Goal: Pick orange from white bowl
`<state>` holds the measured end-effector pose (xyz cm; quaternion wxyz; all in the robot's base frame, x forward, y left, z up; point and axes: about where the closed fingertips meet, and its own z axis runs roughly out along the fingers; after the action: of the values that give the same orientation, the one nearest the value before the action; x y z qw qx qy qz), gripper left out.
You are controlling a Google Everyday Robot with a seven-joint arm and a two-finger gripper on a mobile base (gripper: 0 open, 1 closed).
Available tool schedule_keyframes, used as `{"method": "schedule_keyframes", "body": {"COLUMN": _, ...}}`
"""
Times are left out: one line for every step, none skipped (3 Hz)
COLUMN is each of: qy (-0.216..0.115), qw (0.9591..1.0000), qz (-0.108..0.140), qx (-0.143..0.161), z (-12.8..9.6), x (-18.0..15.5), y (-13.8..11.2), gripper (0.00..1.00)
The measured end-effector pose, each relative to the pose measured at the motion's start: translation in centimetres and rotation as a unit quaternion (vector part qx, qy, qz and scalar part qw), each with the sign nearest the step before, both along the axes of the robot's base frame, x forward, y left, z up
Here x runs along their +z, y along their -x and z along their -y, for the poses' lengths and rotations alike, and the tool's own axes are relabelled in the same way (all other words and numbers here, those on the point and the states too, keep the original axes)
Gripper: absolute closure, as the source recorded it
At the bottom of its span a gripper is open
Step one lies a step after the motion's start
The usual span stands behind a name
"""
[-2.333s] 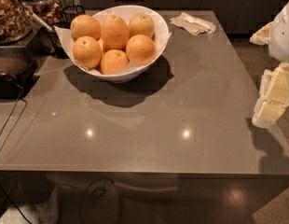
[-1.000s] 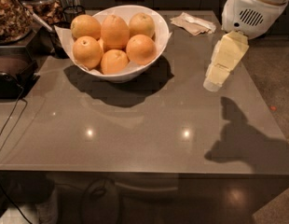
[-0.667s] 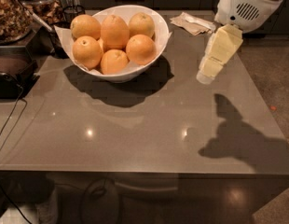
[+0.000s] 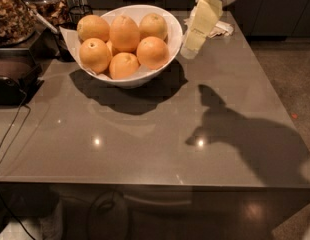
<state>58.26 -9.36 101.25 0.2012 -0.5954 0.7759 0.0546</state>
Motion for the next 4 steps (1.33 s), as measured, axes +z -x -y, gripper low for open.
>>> {"method": "schedule_keyframes", "body": {"qy": -0.014, "qw": 0.9996, "qz": 0.025, "qx": 0.002, "z": -0.9, "x": 1.7, "y": -1.0, "gripper": 0.00}}
{"method": "schedule_keyframes", "body": {"qy": -0.016, "qw": 0.9991, "qz": 0.038, "qx": -0.004, "z": -1.3, "x": 1.8, "y": -1.6, "gripper": 0.00}}
{"method": "schedule_keyframes", "body": {"qy": -0.030, "qw": 0.9979, "qz": 0.058, "qx": -0.004, "z": -3.3, "x": 2.1, "y": -4.1, "gripper": 0.00}}
{"method": "schedule_keyframes", "body": {"qy": -0.025, "qw": 0.9971, "qz": 0.071, "qx": 0.014, "z": -6.2, "x": 2.2, "y": -6.6, "gripper": 0.00}}
